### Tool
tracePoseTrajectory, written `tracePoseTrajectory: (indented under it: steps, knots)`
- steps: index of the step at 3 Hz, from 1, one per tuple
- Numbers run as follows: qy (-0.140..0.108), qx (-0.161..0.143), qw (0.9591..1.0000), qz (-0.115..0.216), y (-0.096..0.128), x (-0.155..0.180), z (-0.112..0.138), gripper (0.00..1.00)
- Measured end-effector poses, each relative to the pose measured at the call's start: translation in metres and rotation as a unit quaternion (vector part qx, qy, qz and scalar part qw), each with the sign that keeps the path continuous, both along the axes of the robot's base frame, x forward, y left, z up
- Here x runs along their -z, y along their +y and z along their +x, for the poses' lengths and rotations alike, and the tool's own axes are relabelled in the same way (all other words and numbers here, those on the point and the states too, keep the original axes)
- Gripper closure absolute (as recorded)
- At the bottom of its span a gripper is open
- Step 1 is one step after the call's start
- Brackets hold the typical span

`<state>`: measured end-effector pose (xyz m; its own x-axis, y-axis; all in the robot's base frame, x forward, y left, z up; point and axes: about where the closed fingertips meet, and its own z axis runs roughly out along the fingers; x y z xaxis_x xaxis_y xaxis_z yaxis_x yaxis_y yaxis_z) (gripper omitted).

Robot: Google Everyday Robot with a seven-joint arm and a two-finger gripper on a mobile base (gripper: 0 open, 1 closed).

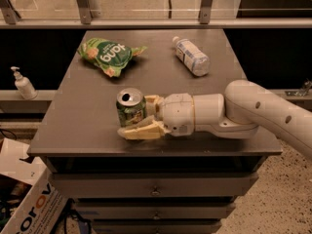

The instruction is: Move green can near blue plastic bottle

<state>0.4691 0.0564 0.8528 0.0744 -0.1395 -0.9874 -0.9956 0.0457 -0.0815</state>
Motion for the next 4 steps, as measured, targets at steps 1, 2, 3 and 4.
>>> tracePoseTrajectory:
  steps: [1, 2, 3, 4]
  knots:
    - [-0.001, 0.026, 0.9997, 0.0, -0.02, -0.011, 0.007, 0.88]
    - [-0.01, 0.065, 0.9978, -0.002, -0.061, -0.029, 0.018, 1.0]
    - [-0.022, 0.112, 0.9932, -0.023, -0.114, -0.042, 0.029, 1.0]
    - [-0.026, 0.172, 0.9835, -0.05, -0.185, -0.046, 0.033, 1.0]
